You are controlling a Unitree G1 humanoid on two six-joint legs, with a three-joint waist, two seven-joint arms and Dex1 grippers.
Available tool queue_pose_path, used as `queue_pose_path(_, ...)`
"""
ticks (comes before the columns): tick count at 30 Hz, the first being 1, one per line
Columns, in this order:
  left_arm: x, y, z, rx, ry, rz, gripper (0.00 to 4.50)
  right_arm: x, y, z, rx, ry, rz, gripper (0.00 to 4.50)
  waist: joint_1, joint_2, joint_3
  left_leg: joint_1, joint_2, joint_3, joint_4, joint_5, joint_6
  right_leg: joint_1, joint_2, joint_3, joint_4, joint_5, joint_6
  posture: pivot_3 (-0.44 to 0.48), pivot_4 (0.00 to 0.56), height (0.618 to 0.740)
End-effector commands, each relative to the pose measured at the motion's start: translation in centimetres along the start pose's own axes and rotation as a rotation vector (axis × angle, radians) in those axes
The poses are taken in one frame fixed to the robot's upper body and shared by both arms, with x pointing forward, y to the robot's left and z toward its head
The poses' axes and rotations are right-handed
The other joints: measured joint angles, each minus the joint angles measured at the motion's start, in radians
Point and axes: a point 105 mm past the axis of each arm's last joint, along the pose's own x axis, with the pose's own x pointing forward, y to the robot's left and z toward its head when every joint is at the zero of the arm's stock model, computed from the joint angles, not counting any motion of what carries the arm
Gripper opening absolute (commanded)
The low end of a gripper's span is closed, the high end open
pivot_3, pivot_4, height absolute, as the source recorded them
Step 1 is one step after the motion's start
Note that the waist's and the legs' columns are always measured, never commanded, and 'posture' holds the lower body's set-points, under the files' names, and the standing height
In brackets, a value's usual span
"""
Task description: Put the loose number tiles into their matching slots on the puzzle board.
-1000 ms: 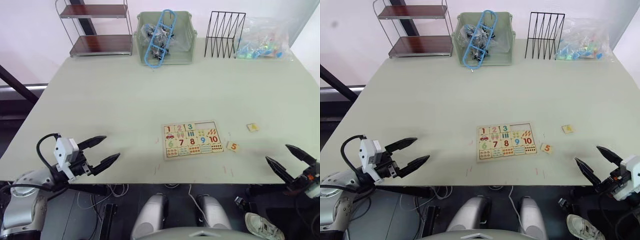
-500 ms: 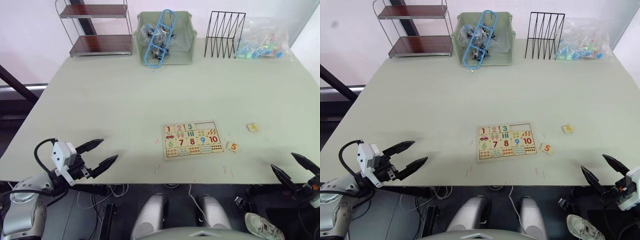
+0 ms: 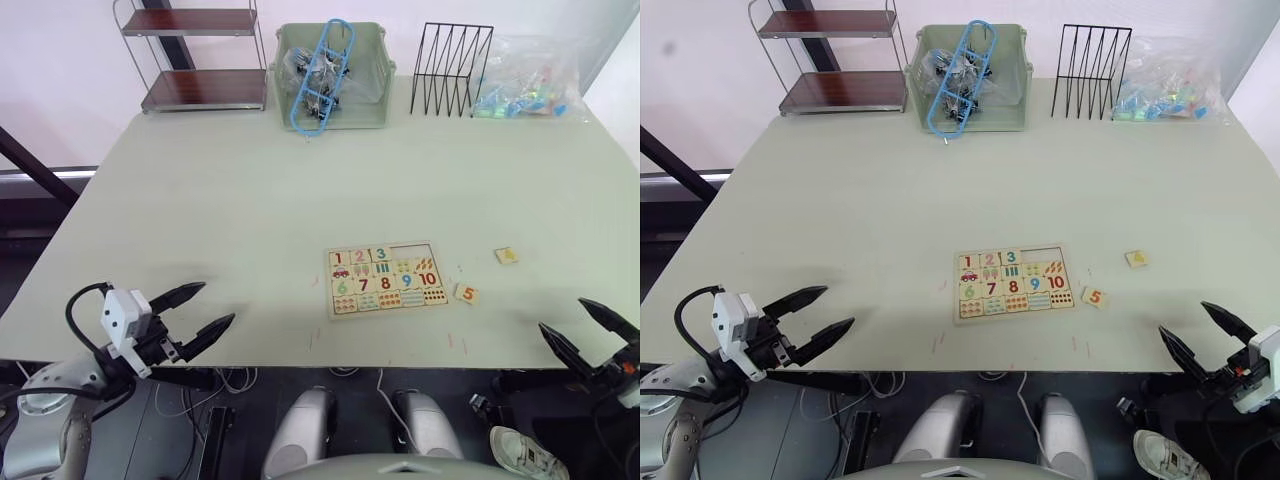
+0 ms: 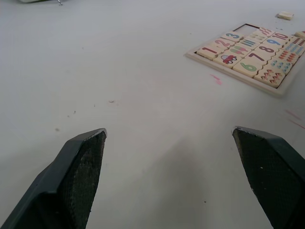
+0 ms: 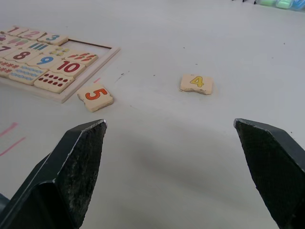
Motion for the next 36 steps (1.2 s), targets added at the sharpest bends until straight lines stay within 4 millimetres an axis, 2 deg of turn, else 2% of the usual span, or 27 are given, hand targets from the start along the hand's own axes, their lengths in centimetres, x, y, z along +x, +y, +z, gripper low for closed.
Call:
queue_pose_path(1,-0.3,0.1,1.0,0.032,-0.032,0.016,4.5,0.0,-0.1,0.7,-0.028,-0.017,0.002,4.49,0.0,0.0,0.0,0.0,0.0,0.0,0.0,0.0,0.0,0.0,0.0,0.0,0.0,0.0,0.0,0.0,0.15,0.739)
queue_pose_path(24,0.1,0.0,1.2,0.036,-0.039,0.003,4.5,0.8,0.4,1.1,-0.028,-0.026,0.018,4.49,0.0,0.0,0.0,0.0,0.0,0.0,0.0,0.0,0.0,0.0,0.002,0.0,0.0,0.0,0.0,0.0,0.15,0.739)
queue_pose_path(30,1.2,-0.1,1.7,0.065,-0.049,-0.073,4.5,1.8,0.3,1.4,-0.041,-0.024,0.029,4.49,0.0,0.0,0.0,0.0,0.0,0.0,0.0,0.0,0.0,0.0,0.003,0.0,0.0,0.0,0.0,0.0,0.15,0.739)
queue_pose_path(36,2.6,-0.4,2.8,0.104,-0.067,-0.158,4.5,3.2,-1.0,1.7,-0.064,0.004,-0.014,4.49,0.0,0.0,0.0,0.0,-0.001,0.0,0.0,0.0,0.0,0.0,0.004,0.0,0.0,0.0,0.0,0.0,0.15,0.739)
